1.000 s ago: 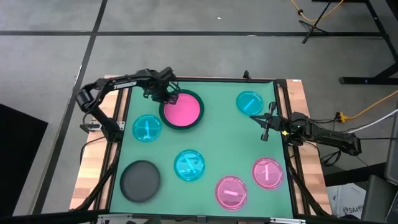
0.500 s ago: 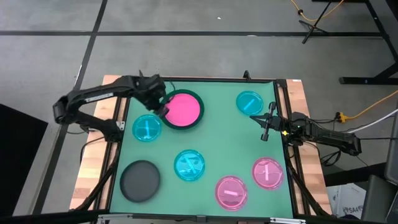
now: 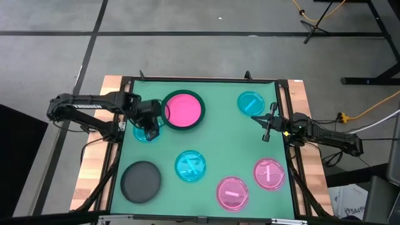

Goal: Stack plastic plates
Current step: Stack the black plate on top of the pink plate

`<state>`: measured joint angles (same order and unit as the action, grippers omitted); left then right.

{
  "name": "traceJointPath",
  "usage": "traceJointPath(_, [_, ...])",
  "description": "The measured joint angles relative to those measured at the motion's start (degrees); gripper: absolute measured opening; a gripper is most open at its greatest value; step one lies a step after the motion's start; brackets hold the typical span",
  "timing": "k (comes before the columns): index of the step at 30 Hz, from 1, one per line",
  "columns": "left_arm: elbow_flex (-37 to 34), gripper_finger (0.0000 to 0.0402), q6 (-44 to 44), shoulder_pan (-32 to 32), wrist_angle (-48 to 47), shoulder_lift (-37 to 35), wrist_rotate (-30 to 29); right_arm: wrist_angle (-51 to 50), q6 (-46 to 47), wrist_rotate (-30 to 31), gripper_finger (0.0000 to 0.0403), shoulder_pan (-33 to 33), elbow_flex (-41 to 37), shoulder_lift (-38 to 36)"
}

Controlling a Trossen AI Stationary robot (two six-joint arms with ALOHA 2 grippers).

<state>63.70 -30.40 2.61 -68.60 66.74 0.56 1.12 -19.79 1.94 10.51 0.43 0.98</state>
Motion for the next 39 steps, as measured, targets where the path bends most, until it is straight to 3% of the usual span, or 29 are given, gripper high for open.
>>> traceJointPath(5, [-1.8, 0.0093, -3.2, -6.8, 0.8, 0.0, -0.9, 0.0, 0.0, 0.0, 0.0001, 0.0, 0.0, 0.0])
traceJointPath(10, [-8.6, 0.0093, -8.1, -14.1, 1.9, 0.0, 0.7, 0.0, 0.0, 0.0, 0.0001, 0.0, 0.0, 0.0])
traceJointPath(15, [-16.0, 0.0093, -11.9, -21.0, 10.0, 0.1, 6.0, 0.0, 0.0, 0.0, 0.0001, 0.0, 0.0, 0.0])
traceJointPath(19, [-20.2, 0.0093, -14.5, -25.3, 16.3, 0.1, 6.4, 0.0, 0.0, 0.0, 0.0001, 0.0, 0.0, 0.0])
traceJointPath(39, [-31.2, 0.0093, -21.7, -33.0, 24.8, 0.1, 1.4, 0.0, 0.0, 0.0, 0.0001, 0.0, 0.0, 0.0])
